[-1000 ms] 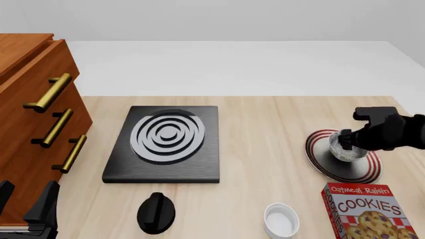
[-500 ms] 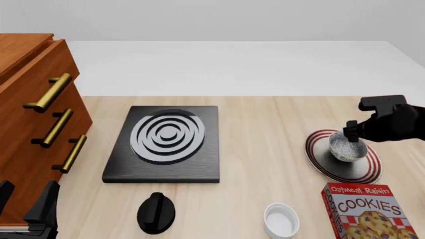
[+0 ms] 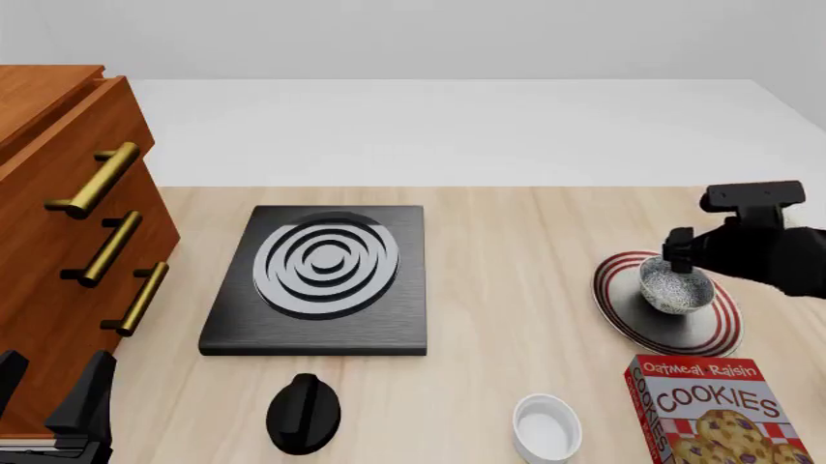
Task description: Pick the akita bowl on the ramekin and place it on the plate.
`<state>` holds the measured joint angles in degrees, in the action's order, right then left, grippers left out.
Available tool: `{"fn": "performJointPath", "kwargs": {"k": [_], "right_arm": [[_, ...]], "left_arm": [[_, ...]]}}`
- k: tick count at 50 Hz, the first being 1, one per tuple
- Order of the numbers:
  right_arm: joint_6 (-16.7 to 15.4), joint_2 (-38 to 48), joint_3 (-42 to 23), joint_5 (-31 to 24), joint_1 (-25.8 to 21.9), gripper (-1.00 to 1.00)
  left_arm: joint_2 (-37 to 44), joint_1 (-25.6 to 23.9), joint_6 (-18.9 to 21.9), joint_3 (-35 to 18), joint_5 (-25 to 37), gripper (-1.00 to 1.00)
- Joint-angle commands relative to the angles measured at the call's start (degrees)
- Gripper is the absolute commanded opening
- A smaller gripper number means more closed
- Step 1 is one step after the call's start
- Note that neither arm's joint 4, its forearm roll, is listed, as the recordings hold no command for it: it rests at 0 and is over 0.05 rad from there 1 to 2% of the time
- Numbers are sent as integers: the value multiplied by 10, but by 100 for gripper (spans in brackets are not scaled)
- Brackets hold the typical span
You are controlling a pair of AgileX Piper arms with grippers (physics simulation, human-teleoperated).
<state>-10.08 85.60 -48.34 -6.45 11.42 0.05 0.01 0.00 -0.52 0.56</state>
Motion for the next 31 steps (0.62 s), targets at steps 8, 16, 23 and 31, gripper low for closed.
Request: {"fn": "performJointPath", "kwargs": {"k": [8, 16, 23, 31], "right_arm": [[23, -134, 126, 122, -22, 100], [40, -216, 249, 232, -26, 100], [59, -350, 313, 242, -46, 100], [-6, -614, 301, 77, -91, 100]], "left_arm": [[0, 0, 0, 0, 0, 100], [0, 0, 0, 0, 0, 100], [0, 0, 0, 0, 0, 100], [0, 0, 0, 0, 0, 100]]}}
